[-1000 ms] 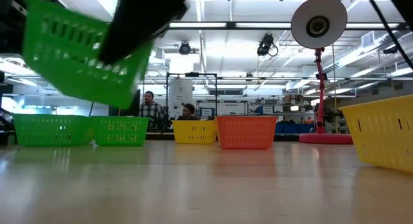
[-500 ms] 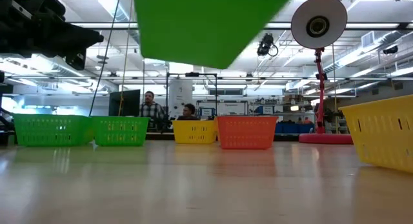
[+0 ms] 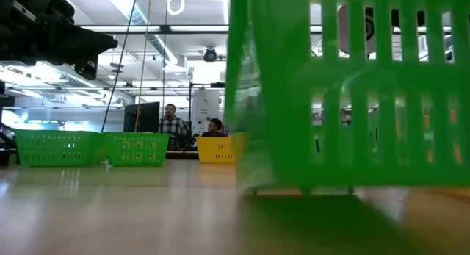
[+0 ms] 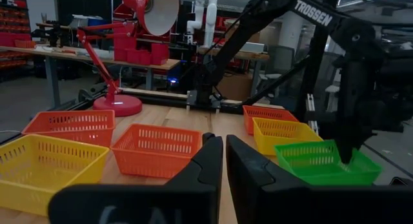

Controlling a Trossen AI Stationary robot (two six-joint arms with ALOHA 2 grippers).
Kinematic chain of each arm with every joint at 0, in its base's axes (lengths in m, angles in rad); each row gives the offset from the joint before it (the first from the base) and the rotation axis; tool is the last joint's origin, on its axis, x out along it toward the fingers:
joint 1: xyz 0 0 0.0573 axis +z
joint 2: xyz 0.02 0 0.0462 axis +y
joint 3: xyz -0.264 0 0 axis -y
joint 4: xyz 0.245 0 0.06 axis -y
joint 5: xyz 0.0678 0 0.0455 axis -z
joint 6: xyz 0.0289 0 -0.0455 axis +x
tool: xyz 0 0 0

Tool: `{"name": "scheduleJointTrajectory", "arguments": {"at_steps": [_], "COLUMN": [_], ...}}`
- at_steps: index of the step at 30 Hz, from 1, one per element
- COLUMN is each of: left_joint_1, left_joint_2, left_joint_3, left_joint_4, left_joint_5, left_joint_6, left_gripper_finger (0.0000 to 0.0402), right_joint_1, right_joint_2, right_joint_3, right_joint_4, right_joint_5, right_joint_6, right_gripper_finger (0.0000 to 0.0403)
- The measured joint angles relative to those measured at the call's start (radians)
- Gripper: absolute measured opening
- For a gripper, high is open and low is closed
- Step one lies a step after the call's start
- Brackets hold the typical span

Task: Stack baskets by color
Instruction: Move the green basket on the bottom center of the table, then stack the middle left orange basket on the bottom right orange basket

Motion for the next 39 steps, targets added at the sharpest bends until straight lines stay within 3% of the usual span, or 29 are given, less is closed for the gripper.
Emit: {"name": "scheduleJointTrajectory", "arguments": {"at_steps": [15, 22, 30, 35, 37, 39], "left_joint_1": [0.0, 0.0, 0.0, 0.0, 0.0, 0.0], "left_joint_2": [0.0, 0.0, 0.0, 0.0, 0.0, 0.0], "left_joint_3": [0.0, 0.0, 0.0, 0.0, 0.0, 0.0], "left_joint_4": [0.0, 0.0, 0.0, 0.0, 0.0, 0.0], "left_joint_5": [0.0, 0.0, 0.0, 0.0, 0.0, 0.0], "left_joint_6": [0.0, 0.0, 0.0, 0.0, 0.0, 0.0], "left_gripper_finger": [0.0034, 0.0028, 0.0036, 0.0031, 0.0029, 0.0028], "right_joint_1": [-0.008, -0.017, -0.017, -0.006, 0.004, 0.006], "right_joint_2": [0.0, -0.016, -0.181, -0.311, -0.361, -0.407], "right_joint_3": [-0.071, -0.054, -0.048, -0.073, -0.122, -0.198], "right_joint_4": [0.019, 0.011, -0.014, -0.034, -0.035, -0.032], "right_joint_5": [-0.005, -0.045, 0.009, 0.183, 0.292, 0.335], "right_joint_6": [0.089, 0.044, -0.004, -0.03, -0.031, -0.011], "right_gripper_finger": [0.0045, 0.0123, 0.0212, 0.0219, 0.0213, 0.0206]}}
